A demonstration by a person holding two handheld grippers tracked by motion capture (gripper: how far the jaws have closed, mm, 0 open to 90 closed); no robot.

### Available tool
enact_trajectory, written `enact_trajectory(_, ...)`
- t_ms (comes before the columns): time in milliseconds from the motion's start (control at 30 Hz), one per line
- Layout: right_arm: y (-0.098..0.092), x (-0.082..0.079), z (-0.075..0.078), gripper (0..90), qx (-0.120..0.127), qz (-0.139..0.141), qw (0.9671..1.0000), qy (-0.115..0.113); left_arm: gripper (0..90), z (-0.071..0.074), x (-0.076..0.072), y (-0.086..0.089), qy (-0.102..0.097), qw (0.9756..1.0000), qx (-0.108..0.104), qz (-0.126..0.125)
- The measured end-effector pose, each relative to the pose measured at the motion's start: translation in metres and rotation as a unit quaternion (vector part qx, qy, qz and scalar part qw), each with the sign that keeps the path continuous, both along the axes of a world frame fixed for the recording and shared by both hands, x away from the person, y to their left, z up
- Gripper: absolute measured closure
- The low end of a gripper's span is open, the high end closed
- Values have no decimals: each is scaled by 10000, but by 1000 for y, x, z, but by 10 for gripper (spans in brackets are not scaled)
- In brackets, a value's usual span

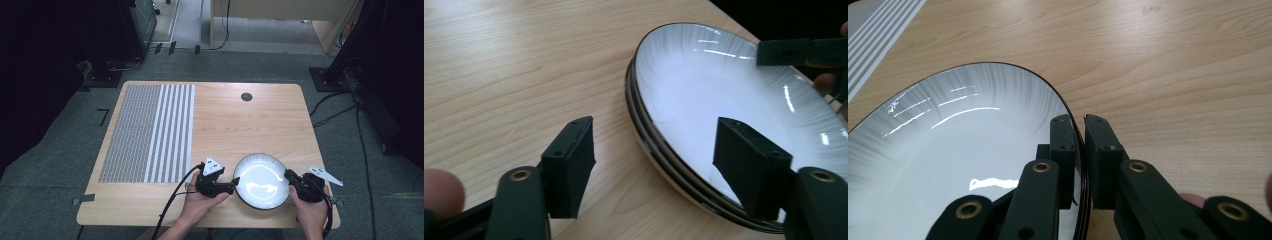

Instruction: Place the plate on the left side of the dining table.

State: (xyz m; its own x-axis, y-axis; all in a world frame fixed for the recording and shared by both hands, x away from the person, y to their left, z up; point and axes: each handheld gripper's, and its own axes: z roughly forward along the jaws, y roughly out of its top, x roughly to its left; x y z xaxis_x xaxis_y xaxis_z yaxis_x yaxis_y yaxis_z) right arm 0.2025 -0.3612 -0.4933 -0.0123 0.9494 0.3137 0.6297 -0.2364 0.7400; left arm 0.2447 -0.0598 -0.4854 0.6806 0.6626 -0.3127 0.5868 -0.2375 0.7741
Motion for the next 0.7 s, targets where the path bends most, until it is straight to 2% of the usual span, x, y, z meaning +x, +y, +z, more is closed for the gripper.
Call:
enact_trajectory(67, -1, 0, 0, 836, 35, -20, 10000, 19, 411, -1, 0, -2, 53, 10000, -16, -43)
enact_trajectory(100, -1, 0, 0, 836, 35, -20, 10000, 19, 411, -1, 1, -3, 93, 9999, 33, -51)
enact_trajectory(133, -1, 0, 0, 838, 65, -22, 10000, 38, 452, -3, 1, -5, 187, 9998, 101, -58)
enact_trajectory(267, -1, 0, 0, 839, 117, -12, 9999, 50, 582, -6, 0, -7, 171, 9996, 179, -105)
enact_trajectory(300, -1, 0, 0, 840, 149, -8, 9999, 57, 582, -6, 0, -7, 203, 9996, 152, -152)
enact_trajectory(367, 0, 0, 0, 841, 231, 15, 9997, 60, 639, -7, 1, -7, 199, 9995, 202, -134)
enact_trajectory(433, 1, 0, 0, 842, 240, 36, 9997, 59, 658, -6, 4, -3, 317, 9993, 77, -167)
enact_trajectory(700, -3, 1, 0, 846, 522, 6, 9985, 143, 664, -6, 5, -2, 350, 9991, 64, -211)
